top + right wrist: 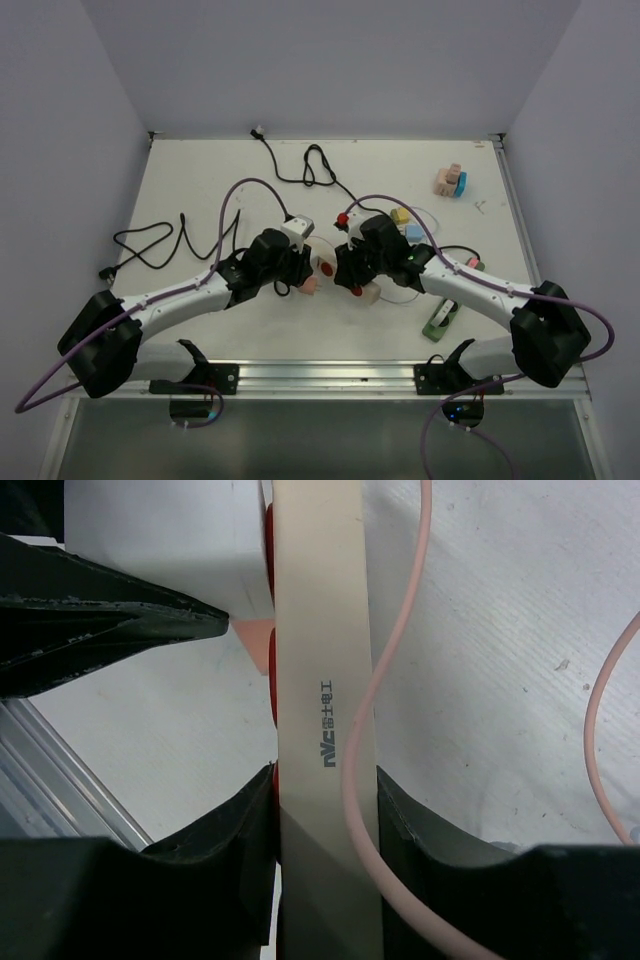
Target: Pull the plug off the socket
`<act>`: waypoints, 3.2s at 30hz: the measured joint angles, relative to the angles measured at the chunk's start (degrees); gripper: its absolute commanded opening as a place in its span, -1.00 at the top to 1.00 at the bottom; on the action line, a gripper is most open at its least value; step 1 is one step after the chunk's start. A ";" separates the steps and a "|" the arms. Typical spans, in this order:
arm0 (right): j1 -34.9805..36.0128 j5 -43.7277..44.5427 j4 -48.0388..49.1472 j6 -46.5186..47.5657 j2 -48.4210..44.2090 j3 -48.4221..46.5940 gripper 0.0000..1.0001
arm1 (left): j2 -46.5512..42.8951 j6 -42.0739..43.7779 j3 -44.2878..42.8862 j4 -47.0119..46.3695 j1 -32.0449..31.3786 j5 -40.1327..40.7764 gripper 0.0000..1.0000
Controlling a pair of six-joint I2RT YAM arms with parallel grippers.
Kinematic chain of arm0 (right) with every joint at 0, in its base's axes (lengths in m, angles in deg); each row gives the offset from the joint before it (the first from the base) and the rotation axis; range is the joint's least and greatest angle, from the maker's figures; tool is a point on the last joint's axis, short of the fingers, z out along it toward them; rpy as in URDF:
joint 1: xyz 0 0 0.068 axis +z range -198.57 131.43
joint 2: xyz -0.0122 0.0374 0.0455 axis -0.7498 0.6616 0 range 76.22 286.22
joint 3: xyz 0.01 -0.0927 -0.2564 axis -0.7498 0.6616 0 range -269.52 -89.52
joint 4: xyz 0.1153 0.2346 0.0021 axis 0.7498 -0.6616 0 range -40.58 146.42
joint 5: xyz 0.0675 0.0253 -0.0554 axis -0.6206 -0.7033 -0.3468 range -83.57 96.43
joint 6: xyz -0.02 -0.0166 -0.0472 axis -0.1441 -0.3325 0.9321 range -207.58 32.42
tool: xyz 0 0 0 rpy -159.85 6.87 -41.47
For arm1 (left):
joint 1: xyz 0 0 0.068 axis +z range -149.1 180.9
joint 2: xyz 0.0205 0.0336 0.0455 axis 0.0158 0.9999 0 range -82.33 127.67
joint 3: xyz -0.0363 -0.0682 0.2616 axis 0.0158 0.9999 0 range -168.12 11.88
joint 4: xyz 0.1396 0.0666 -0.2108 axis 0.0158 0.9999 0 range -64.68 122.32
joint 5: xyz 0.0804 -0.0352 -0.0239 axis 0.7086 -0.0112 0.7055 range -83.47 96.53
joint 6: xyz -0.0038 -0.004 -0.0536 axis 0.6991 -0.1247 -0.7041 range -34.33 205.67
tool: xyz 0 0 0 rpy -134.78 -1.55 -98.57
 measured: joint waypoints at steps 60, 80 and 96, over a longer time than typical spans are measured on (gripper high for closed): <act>-6.43 -15.10 -0.72 -6.08 15.10 -14.84 1.00 | -12.46 -3.10 -9.84 23.61 5.16 4.85 1.00; -18.56 13.42 4.37 -9.73 17.09 -6.64 1.00 | -14.14 -7.39 -12.76 18.45 1.88 -1.16 1.00; -18.14 -8.76 7.78 -10.38 1.95 -0.48 1.00 | 5.01 -14.93 1.33 0.92 9.62 1.40 0.80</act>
